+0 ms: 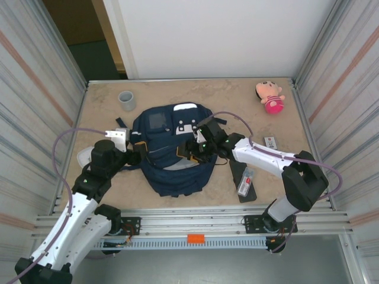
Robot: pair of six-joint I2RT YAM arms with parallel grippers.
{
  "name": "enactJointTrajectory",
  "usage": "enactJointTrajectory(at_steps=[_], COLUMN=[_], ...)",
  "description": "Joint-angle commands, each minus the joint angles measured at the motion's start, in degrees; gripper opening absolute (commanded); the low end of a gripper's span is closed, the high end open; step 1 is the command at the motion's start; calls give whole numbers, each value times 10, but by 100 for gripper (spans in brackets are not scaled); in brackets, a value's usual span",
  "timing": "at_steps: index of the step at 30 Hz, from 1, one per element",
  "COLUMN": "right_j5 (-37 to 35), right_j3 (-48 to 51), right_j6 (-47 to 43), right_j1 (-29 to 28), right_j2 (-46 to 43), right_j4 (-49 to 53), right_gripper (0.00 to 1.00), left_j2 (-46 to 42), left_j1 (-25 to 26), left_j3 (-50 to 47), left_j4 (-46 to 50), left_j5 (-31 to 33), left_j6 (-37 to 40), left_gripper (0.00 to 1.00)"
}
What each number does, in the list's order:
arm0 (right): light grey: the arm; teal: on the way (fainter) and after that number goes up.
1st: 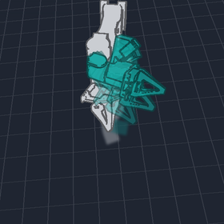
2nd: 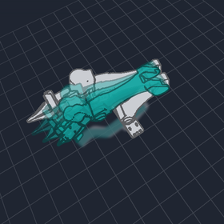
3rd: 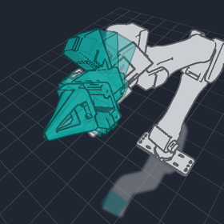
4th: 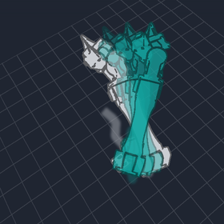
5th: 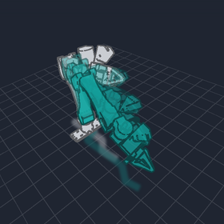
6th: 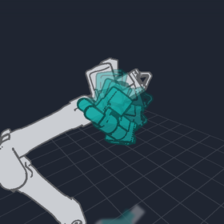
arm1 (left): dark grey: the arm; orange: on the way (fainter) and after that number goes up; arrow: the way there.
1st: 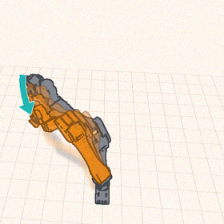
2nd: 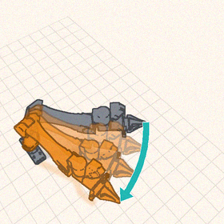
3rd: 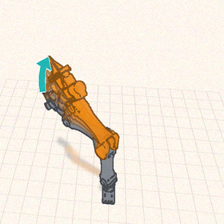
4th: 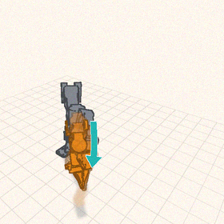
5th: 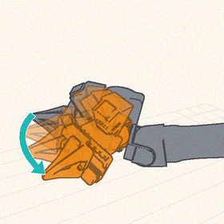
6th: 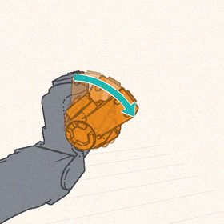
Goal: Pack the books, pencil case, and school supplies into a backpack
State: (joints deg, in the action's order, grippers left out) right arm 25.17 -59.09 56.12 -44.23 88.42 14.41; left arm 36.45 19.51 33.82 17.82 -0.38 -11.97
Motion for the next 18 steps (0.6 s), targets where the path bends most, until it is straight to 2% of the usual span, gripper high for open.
enactJointTrajectory(at_steps=[1, 7, 13, 18], right_j5=[-23, 4, 22, -50], right_j3=[-26, -72, -119, -188], right_j6=[-17, -40, -74, -156], right_j1=[8, 18, 28, 63], right_j2=[-27, -31, -57, -85], right_j4=[108, 226, 337, 516], right_gripper=[64, 73, 73, 71], left_j2=[2, 21, 35, 42], left_j1=[0, 0, 0, 1], left_j3=[-7, 1, 13, 20], left_j4=[0, 0, -4, -14], left_j5=[16, 14, 2, -30], left_j6=[10, 25, 35, 22], left_gripper=[71, 71, 71, 71])
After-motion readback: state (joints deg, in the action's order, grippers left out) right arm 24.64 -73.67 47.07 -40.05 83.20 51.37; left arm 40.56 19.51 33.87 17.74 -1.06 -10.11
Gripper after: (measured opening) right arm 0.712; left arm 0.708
